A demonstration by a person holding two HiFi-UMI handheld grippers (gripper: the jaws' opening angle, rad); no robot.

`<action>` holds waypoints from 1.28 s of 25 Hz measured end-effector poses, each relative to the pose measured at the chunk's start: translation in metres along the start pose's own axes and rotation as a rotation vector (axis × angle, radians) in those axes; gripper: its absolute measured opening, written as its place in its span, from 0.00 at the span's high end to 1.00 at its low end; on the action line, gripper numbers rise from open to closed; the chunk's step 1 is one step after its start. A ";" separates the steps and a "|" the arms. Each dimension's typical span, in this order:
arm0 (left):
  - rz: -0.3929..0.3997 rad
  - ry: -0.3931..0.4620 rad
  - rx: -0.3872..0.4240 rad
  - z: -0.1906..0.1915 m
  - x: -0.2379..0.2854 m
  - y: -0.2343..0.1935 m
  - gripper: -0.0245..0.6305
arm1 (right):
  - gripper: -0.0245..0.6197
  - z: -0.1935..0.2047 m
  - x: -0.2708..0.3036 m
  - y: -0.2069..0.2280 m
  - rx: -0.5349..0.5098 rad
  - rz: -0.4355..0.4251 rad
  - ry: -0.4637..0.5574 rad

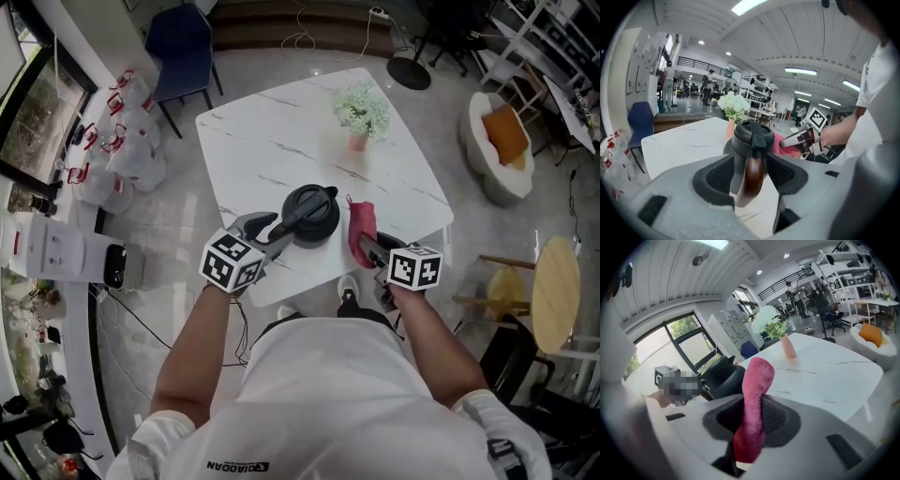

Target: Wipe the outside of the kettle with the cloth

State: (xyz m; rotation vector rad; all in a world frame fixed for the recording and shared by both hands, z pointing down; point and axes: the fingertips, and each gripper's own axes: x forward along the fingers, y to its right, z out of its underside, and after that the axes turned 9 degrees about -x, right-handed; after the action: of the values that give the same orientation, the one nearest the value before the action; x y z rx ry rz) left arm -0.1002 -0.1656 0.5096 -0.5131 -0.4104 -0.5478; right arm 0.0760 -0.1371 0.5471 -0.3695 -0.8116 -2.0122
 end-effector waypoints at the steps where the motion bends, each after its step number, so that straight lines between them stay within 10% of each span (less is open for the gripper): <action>1: 0.002 0.027 -0.023 -0.002 -0.006 0.000 0.62 | 0.81 0.000 -0.002 -0.004 -0.002 0.001 0.007; 11: -0.103 0.124 -0.310 0.035 -0.043 0.014 0.68 | 0.81 0.009 -0.024 -0.049 -0.085 -0.033 0.060; 19: -0.217 0.164 -0.338 0.054 -0.064 0.046 0.95 | 0.81 -0.003 -0.042 -0.069 -0.226 -0.139 0.069; 32: -0.386 0.302 -0.401 0.046 -0.061 0.105 0.96 | 0.81 -0.010 -0.090 -0.060 -0.351 -0.266 0.085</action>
State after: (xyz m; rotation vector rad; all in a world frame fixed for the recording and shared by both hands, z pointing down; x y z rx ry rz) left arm -0.0967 -0.0392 0.4793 -0.7279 -0.1045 -1.0772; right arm 0.0753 -0.0637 0.4675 -0.3867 -0.4710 -2.4095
